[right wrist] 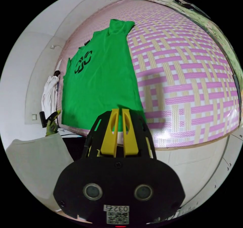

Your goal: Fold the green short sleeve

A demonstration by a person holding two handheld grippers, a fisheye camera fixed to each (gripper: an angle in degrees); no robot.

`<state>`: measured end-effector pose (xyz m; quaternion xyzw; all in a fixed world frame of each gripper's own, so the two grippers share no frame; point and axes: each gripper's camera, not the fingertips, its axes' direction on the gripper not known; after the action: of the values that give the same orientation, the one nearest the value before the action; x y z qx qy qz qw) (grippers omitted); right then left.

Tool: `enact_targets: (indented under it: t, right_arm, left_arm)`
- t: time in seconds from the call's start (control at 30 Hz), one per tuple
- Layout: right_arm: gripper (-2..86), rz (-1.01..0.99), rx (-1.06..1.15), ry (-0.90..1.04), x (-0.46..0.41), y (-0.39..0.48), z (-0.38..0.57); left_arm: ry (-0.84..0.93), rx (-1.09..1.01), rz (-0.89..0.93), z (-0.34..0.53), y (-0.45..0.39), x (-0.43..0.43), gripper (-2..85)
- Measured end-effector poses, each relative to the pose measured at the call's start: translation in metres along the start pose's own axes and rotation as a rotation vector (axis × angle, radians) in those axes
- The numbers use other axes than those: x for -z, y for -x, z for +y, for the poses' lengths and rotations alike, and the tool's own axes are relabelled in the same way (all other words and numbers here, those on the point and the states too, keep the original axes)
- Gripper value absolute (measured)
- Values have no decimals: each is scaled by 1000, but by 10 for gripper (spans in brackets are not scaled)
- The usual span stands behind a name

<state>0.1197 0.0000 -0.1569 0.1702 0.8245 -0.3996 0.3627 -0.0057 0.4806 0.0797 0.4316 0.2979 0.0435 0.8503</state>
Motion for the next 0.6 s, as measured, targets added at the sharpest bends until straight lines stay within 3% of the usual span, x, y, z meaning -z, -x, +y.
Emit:
enact_targets:
  t: [0.07,0.3,0.5,0.6]
  right_arm:
    - [-7,44,-25,-12,-3,10,9]
    - [-9,54,-93,-38,0,19,52]
    - [27,-23,-176,-54,8,9,76]
    - [49,-67,-134,-150,31,9,63]
  left_arm:
    - [77,-9,-84,-3,-8,-21,-9]
    - [94,-47,-52,28,-28,-34,-9]
    - [72,-17,-66,48,-46,-46,-9]
    - [12,-70,-48,35,-72,-42,-9]
